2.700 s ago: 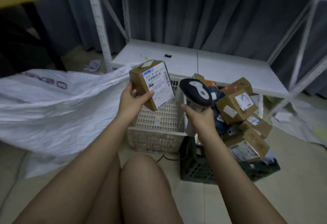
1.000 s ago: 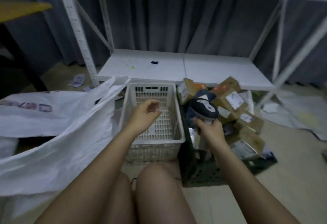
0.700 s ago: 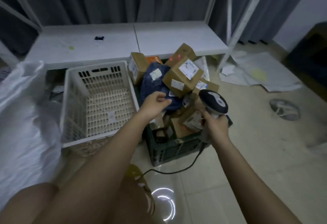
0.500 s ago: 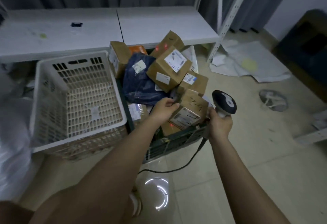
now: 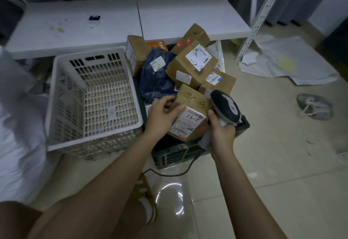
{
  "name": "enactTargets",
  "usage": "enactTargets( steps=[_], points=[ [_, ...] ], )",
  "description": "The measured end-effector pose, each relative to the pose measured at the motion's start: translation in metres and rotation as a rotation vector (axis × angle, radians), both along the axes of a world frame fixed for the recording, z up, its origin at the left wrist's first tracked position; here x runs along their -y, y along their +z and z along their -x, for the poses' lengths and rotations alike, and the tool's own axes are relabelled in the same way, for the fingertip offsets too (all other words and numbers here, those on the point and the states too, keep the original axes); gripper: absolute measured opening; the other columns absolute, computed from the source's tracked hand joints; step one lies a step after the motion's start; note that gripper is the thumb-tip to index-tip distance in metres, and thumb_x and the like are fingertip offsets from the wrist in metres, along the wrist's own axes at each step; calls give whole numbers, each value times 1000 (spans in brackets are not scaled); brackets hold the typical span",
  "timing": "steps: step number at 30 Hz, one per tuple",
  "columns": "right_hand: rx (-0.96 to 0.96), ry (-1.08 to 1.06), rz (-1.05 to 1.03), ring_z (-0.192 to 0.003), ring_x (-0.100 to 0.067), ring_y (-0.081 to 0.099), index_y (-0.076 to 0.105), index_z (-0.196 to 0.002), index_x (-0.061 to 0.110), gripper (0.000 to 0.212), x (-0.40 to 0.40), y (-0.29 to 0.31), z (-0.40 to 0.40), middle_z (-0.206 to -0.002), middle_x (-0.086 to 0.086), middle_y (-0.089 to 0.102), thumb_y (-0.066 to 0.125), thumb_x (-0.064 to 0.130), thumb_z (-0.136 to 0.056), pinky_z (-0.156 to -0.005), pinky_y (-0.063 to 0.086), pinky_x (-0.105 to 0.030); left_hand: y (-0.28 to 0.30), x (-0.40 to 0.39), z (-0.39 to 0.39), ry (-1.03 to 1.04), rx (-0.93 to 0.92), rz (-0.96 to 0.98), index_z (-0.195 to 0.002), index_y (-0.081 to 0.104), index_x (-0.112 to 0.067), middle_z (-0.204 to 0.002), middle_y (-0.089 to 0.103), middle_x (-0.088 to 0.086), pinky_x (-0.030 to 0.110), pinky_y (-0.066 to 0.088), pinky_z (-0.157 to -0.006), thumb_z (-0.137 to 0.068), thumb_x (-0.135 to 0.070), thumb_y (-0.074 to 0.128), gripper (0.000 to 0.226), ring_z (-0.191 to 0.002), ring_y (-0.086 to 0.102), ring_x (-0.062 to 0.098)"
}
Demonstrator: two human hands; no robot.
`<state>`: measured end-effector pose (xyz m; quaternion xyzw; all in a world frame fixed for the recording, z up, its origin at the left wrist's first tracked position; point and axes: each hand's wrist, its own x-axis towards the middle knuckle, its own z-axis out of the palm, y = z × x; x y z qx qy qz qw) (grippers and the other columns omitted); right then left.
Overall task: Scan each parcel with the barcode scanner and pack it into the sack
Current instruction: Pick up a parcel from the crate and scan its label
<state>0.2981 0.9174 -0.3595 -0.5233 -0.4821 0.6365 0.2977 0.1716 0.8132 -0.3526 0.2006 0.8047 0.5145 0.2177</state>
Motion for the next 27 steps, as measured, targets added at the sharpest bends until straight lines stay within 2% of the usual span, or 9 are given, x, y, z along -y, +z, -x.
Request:
enactTargets(
  steps=[4, 7, 10, 12, 15, 18, 20, 23, 27],
  points=[
    [-193, 172, -50, -109, -16, 65, 63, -108, 25, 39, 25, 23, 24, -117, 0, 69, 82, 32, -75, -93, 52, -36, 27, 41, 8, 282, -16, -122, -99, 61, -31, -97, 64, -2, 33, 55, -75, -83, -57, 64, 31, -85, 64, 13],
    [-104, 320, -58, -95, -13, 66, 64, -99, 20, 30, 42, 27, 43, -102, 2, 71, 83, 16, -75, -80, 54, -28, 23, 71, 10, 360, 108, -69, -108, 60, -24, -102, 66, -1, 35, 52, -81, -95, -44, 54, 25, -88, 62, 15],
    [7, 404, -27, -100, -24, 65, 61, -114, 4, 44, 57, 20, 54, -110, -10, 69, 81, 15, -77, -88, 54, -40, 9, 91, 8, 304, 253, -36, -131, 55, -23, -118, 66, 2, 39, 55, -86, -98, -34, 52, 35, -94, 65, 18],
    [19, 410, -34, -102, -27, 64, 56, -120, 1, 51, 62, 19, 60, -114, -12, 67, 80, 15, -78, -88, 53, -43, 5, 99, 8, 240, 354, -76, -142, 43, -30, -123, 63, 0, 33, 55, -78, -98, -28, 53, 45, -96, 64, 17],
    [41, 434, -62, -91, -23, 63, 56, -106, 7, 34, 64, 19, 69, -103, -9, 65, 78, 12, -80, -76, 50, -35, 4, 109, 8, 164, 470, -162, -146, 32, -38, -131, 59, -1, 37, 54, -89, -97, -23, 55, 56, -104, 63, 18],
    [105, 487, -104, -96, -26, 64, 59, -99, 10, 29, 66, 12, 72, -104, -10, 67, 80, 14, -79, -84, 53, -42, -1, 121, 8, 131, 573, -165, -149, 24, -41, -133, 55, -4, 39, 49, -96, -97, -24, 54, 62, -110, 59, 19],
    [155, 481, -88, -101, -28, 64, 59, -107, 6, 38, 67, 9, 72, -109, -14, 68, 80, 19, -79, -90, 53, -44, -7, 130, 8, 112, 620, -95, -149, 26, -41, -134, 55, -5, 42, 47, -98, -94, -36, 58, 64, -111, 57, 19],
    [156, 465, -67, -99, -26, 62, 57, -117, 1, 45, 66, 6, 71, -111, -13, 66, 78, 18, -81, -85, 51, -38, -8, 137, 6, 92, 815, -46, -139, 45, -26, -127, 61, 6, 43, 49, -92, -88, -49, 59, 57, -104, 62, 23],
    [185, 439, -107, -99, -24, 59, 53, -125, 1, 52, 68, 4, 71, -116, -14, 63, 76, 20, -83, -81, 46, -33, -9, 137, 1, 6, 961, -24, -137, 49, -16, -110, 63, 4, 47, 44, -102, -84, -39, 66, 60, -99, 60, 20]
  ],
)
